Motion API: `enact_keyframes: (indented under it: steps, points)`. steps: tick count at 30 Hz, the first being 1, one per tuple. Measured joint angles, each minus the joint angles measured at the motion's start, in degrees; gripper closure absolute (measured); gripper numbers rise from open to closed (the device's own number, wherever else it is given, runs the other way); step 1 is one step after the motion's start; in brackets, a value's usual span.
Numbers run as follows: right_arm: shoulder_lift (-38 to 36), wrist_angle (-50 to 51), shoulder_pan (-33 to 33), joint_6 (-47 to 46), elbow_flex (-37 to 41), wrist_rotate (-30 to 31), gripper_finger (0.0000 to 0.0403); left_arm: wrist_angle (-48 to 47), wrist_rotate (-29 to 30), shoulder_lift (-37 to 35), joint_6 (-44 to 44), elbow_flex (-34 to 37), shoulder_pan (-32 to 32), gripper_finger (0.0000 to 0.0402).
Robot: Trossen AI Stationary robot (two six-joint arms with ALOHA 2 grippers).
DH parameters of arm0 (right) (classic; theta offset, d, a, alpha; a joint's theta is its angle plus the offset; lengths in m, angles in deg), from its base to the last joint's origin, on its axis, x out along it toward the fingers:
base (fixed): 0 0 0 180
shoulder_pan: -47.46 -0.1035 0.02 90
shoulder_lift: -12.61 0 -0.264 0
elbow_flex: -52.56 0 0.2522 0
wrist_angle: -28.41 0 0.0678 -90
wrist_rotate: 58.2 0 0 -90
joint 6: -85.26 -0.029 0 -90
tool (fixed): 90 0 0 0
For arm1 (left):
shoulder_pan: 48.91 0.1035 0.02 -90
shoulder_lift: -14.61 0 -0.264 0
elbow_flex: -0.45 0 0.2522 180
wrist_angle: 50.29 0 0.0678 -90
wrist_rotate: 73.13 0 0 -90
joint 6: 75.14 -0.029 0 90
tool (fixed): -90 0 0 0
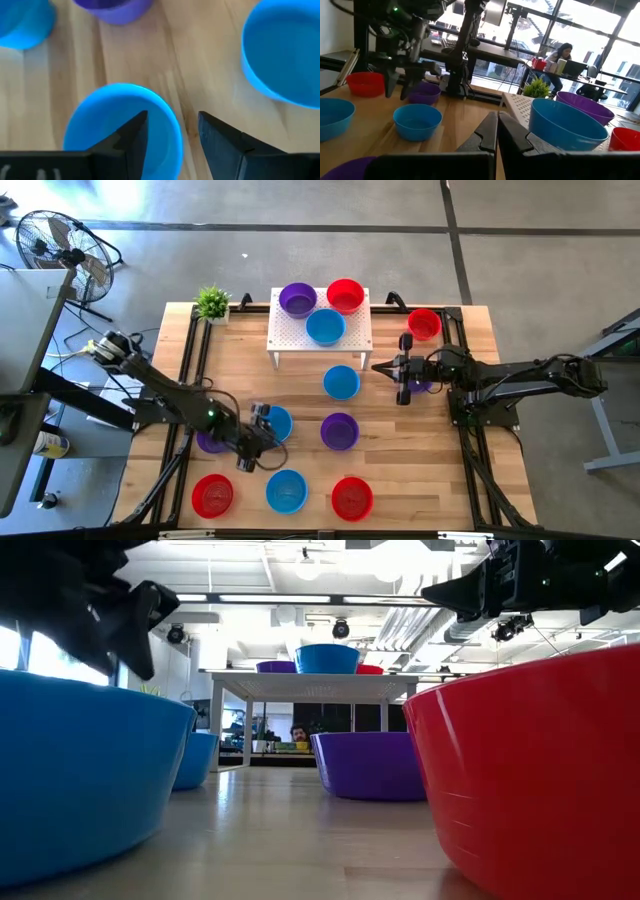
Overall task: Pick & Place Mini bowls
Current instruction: Stack the blue bowl on the blue bowl on the shelf
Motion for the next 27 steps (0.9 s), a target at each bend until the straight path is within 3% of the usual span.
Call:
enact_keyframes:
  steps: [21, 27]
  points:
    - [0.0, 0.3, 0.0, 0.0, 0.0, 0.0, 0.0401, -3.1, 1.5, 11.0, 11.5, -0.5, -0.1, 0.0304]
    - [0.0, 0.3, 0.0, 0.2, 0.0, 0.0, 0.0401, -2.8, 0.5, 12.2, 10.0, -0.6, -0.1, 0.0374]
